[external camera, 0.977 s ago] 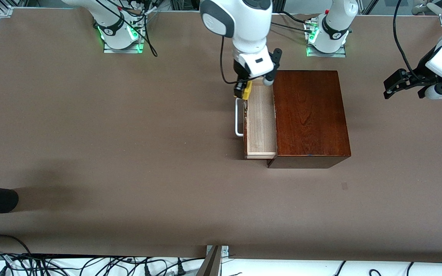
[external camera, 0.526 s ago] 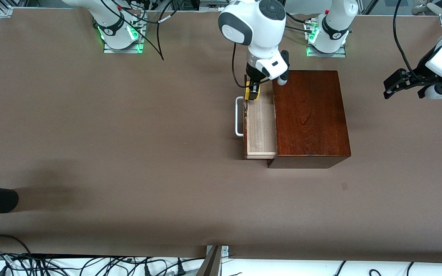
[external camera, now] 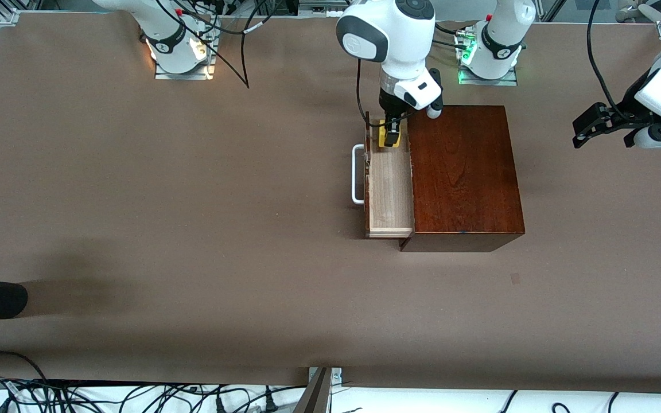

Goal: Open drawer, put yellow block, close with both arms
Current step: 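Carry the yellow cube with the right gripper over the open drawer, then lower the cube into the drawer and open the right gripper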

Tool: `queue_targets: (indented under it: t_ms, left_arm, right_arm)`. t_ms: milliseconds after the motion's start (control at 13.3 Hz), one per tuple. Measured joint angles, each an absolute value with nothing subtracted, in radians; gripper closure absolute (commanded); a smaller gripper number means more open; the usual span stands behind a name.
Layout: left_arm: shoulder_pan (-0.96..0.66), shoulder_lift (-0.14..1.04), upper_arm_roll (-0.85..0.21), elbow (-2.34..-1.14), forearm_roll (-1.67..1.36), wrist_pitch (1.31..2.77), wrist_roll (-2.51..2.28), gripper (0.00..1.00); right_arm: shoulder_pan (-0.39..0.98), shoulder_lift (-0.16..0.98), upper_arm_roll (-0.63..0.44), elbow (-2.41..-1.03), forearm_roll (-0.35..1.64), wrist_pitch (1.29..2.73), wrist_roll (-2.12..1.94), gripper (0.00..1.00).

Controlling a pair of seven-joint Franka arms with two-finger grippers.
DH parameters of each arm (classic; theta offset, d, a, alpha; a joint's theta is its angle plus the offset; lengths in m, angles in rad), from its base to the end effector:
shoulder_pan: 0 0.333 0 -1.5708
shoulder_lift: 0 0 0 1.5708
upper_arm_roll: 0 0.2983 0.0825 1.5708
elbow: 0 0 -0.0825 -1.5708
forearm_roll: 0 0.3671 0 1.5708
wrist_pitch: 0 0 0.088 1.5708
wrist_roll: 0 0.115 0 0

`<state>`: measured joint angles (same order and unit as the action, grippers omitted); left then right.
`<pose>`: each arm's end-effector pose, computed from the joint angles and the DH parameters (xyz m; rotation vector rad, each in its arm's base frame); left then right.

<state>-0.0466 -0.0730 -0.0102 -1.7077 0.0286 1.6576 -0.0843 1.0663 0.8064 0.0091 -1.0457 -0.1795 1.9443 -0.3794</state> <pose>0.5221 -0.0268 0.5825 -3.1135 -0.0395 -0.0388 0.3686 0.6493 0.3519 2.1937 2.0634 0.2147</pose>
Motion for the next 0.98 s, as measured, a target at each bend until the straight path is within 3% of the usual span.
queue_targets:
  t_ms: [977]
  left_arm:
    - [-0.057, -0.071, -0.032, -1.701, 0.029, 1.665, -0.085, 0.0]
  right_arm:
    - [1.036, 0.878, -0.006, -1.04, -0.181, 1.967, -0.459, 1.0]
